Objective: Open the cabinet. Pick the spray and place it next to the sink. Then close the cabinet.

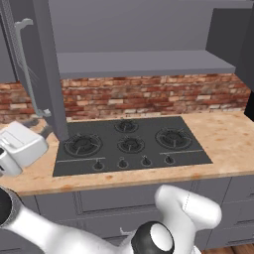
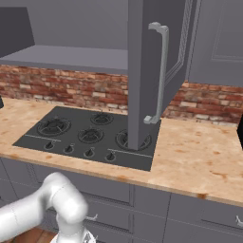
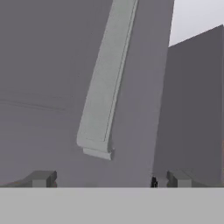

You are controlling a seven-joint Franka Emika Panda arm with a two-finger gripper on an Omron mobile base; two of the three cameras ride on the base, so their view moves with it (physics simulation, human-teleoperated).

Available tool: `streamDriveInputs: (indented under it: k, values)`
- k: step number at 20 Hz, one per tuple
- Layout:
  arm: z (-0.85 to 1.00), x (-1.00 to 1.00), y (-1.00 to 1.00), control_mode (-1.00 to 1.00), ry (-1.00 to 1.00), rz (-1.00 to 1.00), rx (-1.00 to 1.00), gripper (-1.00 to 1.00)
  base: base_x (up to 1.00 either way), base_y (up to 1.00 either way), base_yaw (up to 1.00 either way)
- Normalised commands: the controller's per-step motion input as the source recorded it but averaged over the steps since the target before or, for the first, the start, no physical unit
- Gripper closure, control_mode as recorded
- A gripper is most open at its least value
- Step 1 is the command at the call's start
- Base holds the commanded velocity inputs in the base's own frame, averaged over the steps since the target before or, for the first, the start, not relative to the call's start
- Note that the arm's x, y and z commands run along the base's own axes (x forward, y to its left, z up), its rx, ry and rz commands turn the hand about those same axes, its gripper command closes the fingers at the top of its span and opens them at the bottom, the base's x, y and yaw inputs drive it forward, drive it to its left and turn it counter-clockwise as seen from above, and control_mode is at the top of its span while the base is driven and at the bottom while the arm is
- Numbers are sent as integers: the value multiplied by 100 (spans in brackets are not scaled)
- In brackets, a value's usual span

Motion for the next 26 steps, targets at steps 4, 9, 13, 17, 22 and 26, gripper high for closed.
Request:
streamDriveInputs:
  k: [4, 9, 13, 17, 22, 26]
  values:
    - [-7, 45, 25, -100, 0, -2, 0, -100, 0, 0, 0]
    - [-3, 19, 9, -100, 0, 0, 0, -100, 0, 0, 0]
    - [0, 0, -24, -100, 0, 0, 0, -100, 0, 0, 0]
    - [0, 5, -67, -100, -3, 0, 0, -100, 0, 0, 0]
    - [0, 27, -74, -100, -1, 5, 0, -100, 0, 0, 0]
    - [0, 37, -65, -100, 0, 14, 0, -100, 0, 0, 0]
